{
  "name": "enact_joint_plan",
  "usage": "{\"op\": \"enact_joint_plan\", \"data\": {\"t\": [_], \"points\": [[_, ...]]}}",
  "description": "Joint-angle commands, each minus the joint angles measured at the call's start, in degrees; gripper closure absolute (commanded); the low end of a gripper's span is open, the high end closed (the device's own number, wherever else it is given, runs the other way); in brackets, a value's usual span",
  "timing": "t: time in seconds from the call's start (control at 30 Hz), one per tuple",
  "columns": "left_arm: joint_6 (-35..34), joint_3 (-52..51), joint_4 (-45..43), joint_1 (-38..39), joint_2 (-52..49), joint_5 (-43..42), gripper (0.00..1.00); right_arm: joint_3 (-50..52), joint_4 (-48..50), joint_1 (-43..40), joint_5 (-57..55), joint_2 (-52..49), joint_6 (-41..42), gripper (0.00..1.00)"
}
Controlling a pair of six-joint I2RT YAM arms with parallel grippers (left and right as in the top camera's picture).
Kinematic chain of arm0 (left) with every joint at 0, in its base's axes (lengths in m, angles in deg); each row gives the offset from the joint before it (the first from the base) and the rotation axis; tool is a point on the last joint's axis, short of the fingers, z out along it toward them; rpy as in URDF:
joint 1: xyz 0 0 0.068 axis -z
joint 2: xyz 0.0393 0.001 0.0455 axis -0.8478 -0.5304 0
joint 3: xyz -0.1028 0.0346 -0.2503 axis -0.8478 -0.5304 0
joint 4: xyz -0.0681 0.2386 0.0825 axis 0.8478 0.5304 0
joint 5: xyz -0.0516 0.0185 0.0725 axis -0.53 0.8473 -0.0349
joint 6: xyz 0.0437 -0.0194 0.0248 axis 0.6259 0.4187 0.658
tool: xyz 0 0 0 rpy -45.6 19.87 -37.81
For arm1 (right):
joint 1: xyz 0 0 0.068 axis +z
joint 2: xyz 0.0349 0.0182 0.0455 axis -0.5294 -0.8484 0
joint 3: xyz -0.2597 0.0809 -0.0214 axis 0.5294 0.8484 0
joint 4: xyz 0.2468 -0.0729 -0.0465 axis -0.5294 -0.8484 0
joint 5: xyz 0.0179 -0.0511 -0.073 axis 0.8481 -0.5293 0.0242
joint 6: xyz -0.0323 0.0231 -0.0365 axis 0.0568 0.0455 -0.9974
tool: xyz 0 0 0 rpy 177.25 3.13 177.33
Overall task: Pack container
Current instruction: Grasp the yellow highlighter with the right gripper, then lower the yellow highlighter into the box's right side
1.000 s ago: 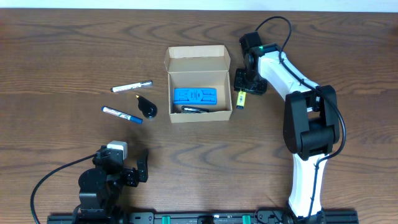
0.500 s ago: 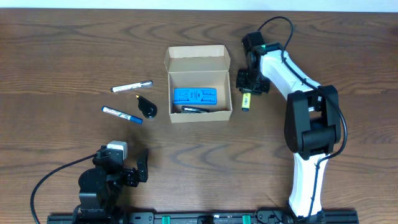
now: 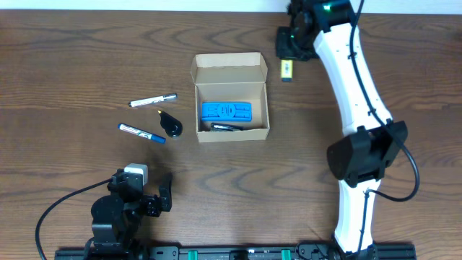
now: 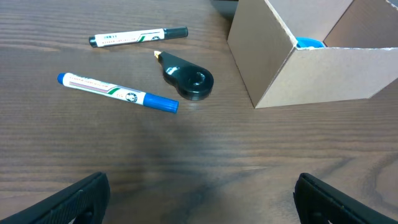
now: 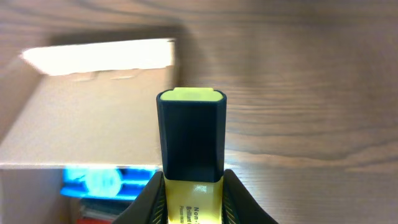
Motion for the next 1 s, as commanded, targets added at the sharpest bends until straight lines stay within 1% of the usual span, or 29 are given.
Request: {"op": "enact_joint_plan", "data": {"t": [0.0,0.1,0.3,0.47,0.67,0.97], "points": [[-0.4,-0.5,0.0,-0.3,0.4,0.2,0.05,-1.5,-1.5,3.8,1.7,0.5,-2.5,0.99],[-0.3,-0.5,0.0,-0.3,0.4,0.2,0.05,-0.8,-2.5,5.9,3.5,0.5,-2.5,0.99],[-0.4,-0.5,0.0,-0.3,0.4,0.2,0.05,1.4,-6.3,9.7,3.5,0.5,-2.0,0.99],[-0.3,-0.5,0.0,-0.3,0.4,0.2,0.05,5.1,-9.5,10.8,3.5,0.5,1.7,0.99],[-0.3,-0.5,0.0,-0.3,0.4,0.2,0.05,6.2,-11.1,12.4,2.6,0.5,1.9,0.99],[-0.4,-0.5,0.0,-0.3,0.4,0.2,0.05,12.5,-8.9,12.6,0.2,0.5,5.0,0.99]]}}
